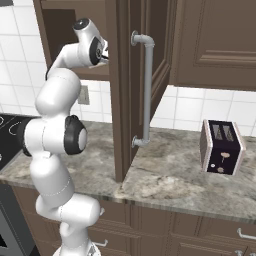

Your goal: Open the cabinet. Pick the dish brush and place it next to the sink. Then close the cabinet.

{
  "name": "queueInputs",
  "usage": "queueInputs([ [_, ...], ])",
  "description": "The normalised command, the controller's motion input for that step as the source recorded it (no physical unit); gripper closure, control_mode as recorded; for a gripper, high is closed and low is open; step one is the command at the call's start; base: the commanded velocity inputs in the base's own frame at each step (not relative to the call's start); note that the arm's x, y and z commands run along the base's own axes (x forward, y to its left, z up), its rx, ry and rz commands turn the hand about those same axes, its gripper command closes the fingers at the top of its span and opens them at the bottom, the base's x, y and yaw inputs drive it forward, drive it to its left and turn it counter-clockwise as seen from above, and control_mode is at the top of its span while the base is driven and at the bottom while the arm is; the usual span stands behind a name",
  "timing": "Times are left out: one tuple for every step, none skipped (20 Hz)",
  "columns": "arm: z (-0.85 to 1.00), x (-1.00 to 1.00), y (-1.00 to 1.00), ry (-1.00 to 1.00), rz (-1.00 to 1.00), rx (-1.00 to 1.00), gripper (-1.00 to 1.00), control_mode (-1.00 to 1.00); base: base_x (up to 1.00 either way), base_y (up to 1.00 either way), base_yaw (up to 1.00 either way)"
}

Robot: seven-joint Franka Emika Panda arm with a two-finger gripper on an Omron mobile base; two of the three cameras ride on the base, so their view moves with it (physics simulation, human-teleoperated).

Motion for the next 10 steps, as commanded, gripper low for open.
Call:
queueInputs([
  [0.00,-0.34,0.00,0.00,0.00,0.02,1.00,-1.00,0.00,0.00,0.00],
  [0.00,-0.36,0.00,-0.01,0.00,0.02,1.00,-1.00,0.00,0.00,0.00],
  [0.00,-0.49,0.00,-0.03,0.00,0.02,1.00,-1.00,0.00,0.00,0.00],
  [0.02,-0.67,0.00,-0.08,0.00,0.02,1.00,-1.00,0.00,0.00,0.00],
  [0.04,-0.78,0.00,-0.11,0.01,0.03,1.00,-1.00,0.00,0.00,0.00],
  [0.04,-0.81,0.00,-0.13,0.01,0.03,1.00,-1.00,0.00,0.00,0.00],
  [0.08,-0.85,0.00,-0.11,0.01,0.03,1.00,-1.00,0.00,0.00,0.00],
  [0.10,-0.88,0.00,-0.10,0.00,0.03,1.00,-1.00,0.00,0.00,0.00],
  [0.10,-0.95,0.00,-0.11,0.01,0.04,1.00,-1.00,0.00,0.00,0.00],
  [0.11,-1.00,0.00,-0.11,0.01,0.05,1.00,-1.00,0.00,0.00,0.00],
])
